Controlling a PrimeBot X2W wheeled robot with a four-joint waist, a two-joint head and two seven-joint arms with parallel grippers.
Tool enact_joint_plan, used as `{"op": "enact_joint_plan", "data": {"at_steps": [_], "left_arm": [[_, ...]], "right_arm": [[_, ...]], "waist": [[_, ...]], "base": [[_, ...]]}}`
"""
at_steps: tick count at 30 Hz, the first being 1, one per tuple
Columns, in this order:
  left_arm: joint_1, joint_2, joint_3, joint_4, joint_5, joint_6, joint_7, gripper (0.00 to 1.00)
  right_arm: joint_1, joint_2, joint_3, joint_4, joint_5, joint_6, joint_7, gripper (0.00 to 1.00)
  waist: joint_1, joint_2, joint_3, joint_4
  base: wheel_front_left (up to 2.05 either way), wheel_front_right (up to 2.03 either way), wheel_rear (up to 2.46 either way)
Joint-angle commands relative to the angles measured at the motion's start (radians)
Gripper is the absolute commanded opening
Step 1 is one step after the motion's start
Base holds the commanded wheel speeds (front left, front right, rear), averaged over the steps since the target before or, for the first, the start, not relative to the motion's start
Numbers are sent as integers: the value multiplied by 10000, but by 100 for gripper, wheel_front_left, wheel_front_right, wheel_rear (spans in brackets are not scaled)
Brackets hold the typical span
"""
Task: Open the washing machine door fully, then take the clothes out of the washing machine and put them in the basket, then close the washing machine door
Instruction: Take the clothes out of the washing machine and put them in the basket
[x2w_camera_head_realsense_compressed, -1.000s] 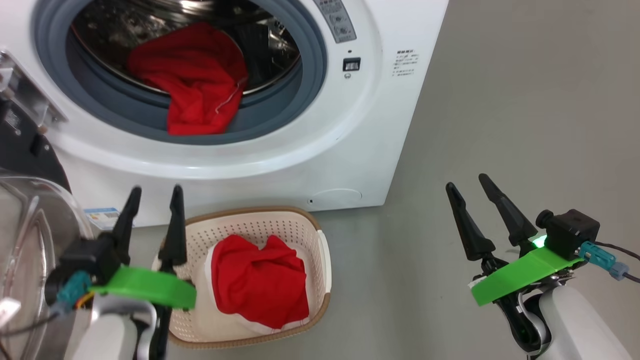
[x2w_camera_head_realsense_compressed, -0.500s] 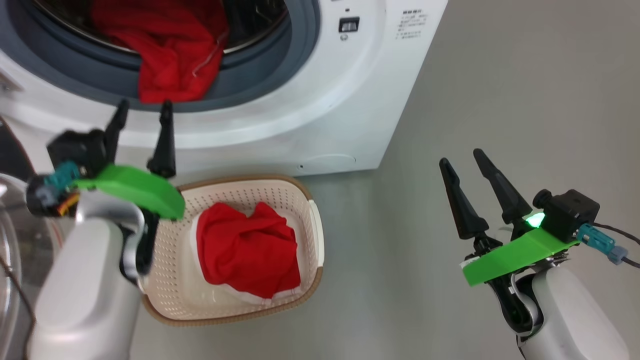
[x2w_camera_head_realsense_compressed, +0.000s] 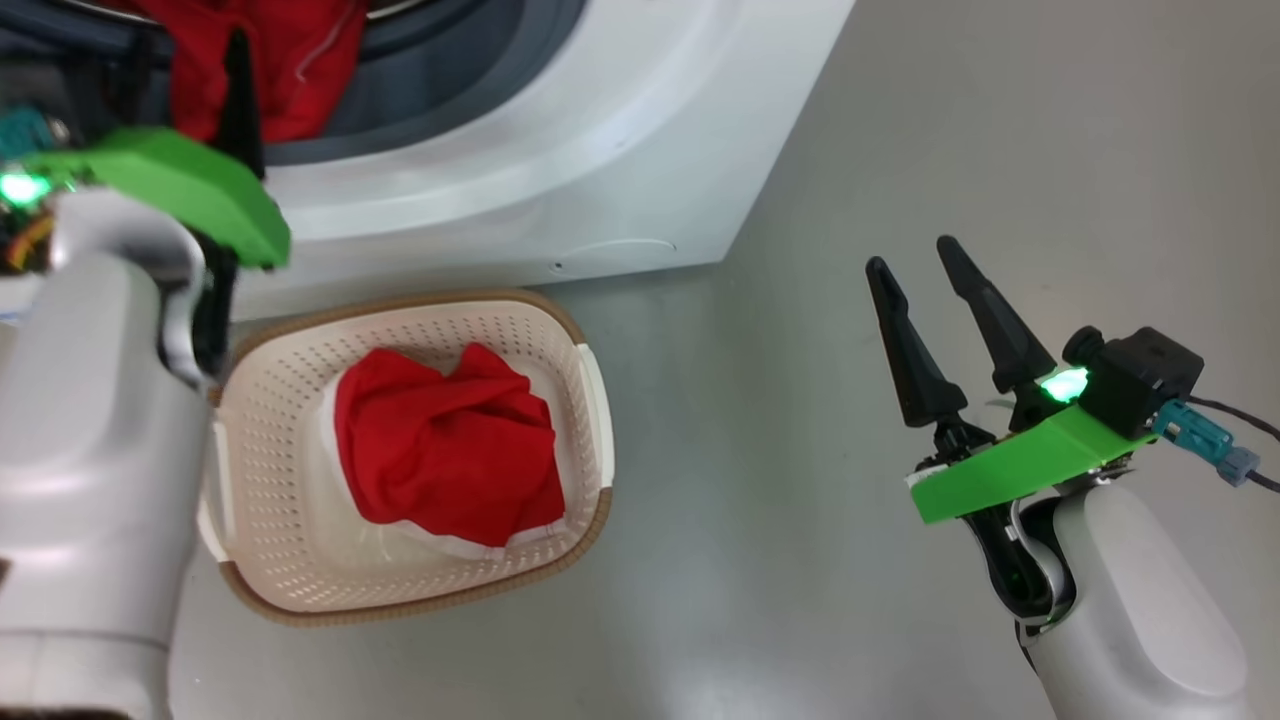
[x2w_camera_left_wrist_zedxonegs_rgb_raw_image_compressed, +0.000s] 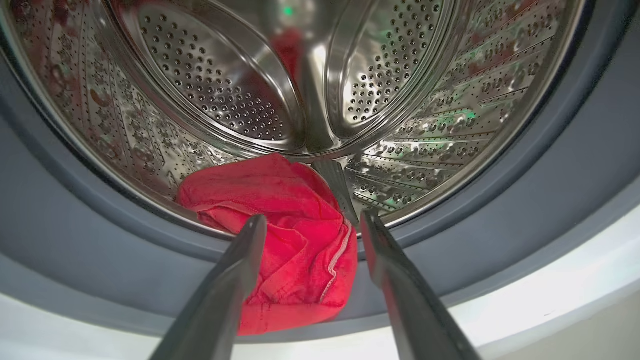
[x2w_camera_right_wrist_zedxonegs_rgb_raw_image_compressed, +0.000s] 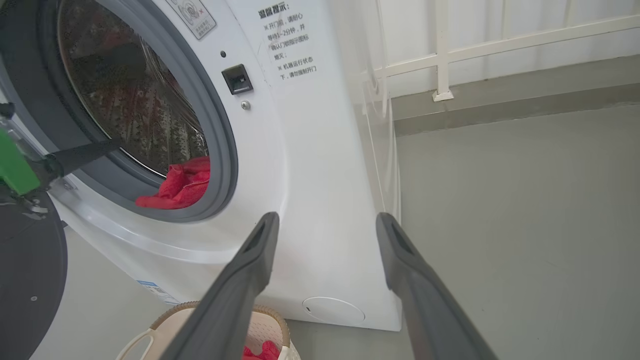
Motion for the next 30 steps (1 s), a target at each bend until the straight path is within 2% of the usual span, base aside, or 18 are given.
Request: {"op": "enact_joint_plan", "data": {"at_steps": [1, 12, 23, 30], "left_arm": [[-730, 497, 238, 154, 176, -68, 112, 100], [-2915, 948, 189, 2150, 348, -20, 410, 100], [-4515, 1343, -365, 3746, 1009, 523, 889, 100], [-5350, 1602, -574, 4684, 1213, 886, 1547, 100]], "right_arm": [[-98, 80, 242, -292, -129, 16, -118, 100], [-277, 339, 283, -438, -203, 16, -118, 100], [-513, 619, 499, -489, -190, 16, -118, 100], [-587, 738, 516, -424, -117, 16, -118, 100]], "waist": [[0, 0, 359, -284], [0, 0, 1245, -878], [0, 0, 1892, -1546], [0, 0, 2110, -1908]], "base": [[0, 0, 0], [0, 0, 0], [0, 0, 0], [0, 0, 0]]}}
